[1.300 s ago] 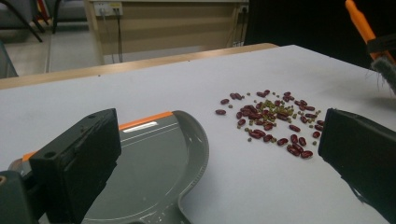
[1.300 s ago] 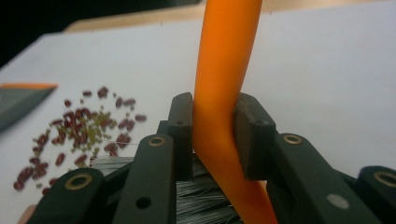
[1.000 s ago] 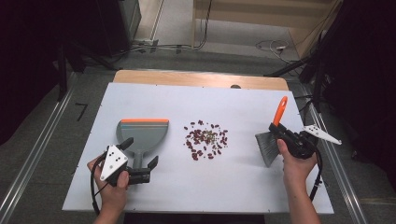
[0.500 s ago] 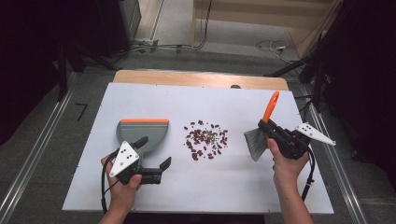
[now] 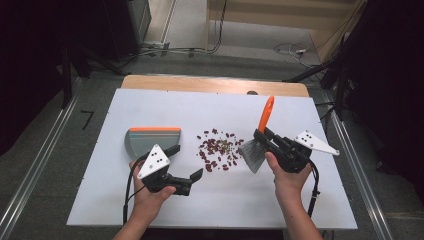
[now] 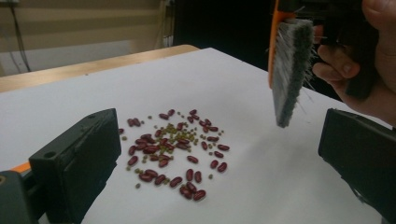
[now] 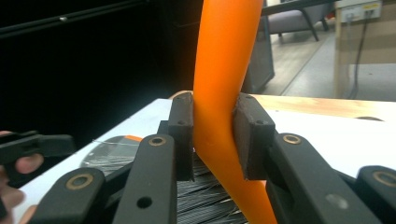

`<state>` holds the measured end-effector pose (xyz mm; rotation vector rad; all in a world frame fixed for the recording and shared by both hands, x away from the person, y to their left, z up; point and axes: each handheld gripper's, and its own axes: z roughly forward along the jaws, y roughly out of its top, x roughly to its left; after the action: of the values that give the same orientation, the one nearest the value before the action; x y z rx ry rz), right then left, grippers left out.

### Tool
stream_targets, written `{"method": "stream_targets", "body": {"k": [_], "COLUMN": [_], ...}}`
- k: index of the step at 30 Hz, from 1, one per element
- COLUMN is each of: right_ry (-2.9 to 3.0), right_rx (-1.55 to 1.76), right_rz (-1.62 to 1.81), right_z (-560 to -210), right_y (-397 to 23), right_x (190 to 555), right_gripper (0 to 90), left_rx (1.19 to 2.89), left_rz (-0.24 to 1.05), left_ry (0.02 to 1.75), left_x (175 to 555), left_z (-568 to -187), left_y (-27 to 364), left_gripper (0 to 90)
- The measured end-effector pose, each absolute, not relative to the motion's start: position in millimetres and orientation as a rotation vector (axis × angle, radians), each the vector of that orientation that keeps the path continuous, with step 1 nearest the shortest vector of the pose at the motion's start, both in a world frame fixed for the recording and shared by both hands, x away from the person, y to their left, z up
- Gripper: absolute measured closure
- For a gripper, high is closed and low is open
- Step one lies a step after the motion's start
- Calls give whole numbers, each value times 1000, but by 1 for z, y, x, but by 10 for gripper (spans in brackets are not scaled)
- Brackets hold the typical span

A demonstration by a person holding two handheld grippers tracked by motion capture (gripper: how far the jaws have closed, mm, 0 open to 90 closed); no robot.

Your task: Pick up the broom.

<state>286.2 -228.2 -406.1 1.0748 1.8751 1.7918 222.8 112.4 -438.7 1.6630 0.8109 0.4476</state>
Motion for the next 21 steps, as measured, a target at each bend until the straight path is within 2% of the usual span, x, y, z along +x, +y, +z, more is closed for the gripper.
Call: {"method": "stream_targets", "body": {"k": [10,21], "right_ry": [1923,1966], "right_rx": [1002,930], "right_rz": [1819,1836], "right_z": [-404,-403], "right_y": [-199,-172], "right_x": [278,265], "right_gripper": [694,694], "left_rx": [1695,1737], "left_rz": [389,285], "left_ry": [750,731], "left_x": [232,230], "left_z": [-431,-441], "left_y": [79,58], "left_gripper": [26,128]}}
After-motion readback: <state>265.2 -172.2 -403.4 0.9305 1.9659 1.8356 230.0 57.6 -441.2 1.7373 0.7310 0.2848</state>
